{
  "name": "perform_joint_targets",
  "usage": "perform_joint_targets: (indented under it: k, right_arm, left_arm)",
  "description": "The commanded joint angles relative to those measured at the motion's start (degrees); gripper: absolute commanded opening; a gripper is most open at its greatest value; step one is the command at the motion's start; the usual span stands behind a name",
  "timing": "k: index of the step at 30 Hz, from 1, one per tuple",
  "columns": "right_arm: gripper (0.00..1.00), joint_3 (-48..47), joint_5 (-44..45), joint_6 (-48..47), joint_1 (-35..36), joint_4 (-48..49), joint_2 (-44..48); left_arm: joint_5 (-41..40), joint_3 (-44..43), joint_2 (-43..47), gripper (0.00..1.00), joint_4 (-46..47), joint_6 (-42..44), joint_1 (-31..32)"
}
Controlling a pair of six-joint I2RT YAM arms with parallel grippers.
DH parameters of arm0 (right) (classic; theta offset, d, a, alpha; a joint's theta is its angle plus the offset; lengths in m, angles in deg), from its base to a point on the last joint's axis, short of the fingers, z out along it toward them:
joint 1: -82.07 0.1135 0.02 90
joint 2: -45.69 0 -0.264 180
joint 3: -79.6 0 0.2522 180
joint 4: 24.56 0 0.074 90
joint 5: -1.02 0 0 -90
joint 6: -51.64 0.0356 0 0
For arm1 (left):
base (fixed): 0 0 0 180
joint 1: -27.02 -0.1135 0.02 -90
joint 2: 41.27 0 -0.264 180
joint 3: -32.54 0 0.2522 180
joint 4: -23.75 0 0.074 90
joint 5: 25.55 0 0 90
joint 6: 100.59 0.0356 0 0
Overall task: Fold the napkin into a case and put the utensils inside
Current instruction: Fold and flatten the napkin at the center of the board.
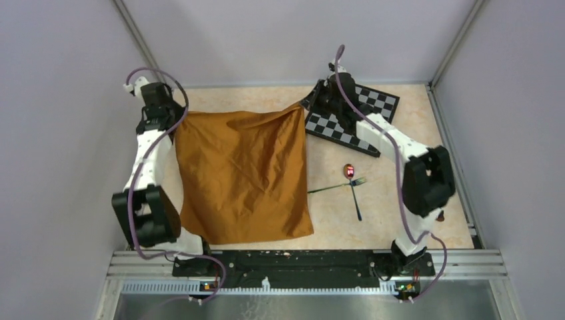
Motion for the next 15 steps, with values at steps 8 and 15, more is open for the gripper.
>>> perform_joint_targets:
  k: [8,15]
  right_arm:
    - [0.0,-29.15,-9.0,-1.17,-5.04,0.69,-28.09]
    - [0.0,-36.9,-11.0,-3.86,-5.11,-5.1,-32.29]
  left_arm:
    - [23.87,-9.42,-23.05,0.0,15.99,2.97,-4.71]
    - [29.86,-10.16,-23.17,0.0,11.48,5.6,-8.96]
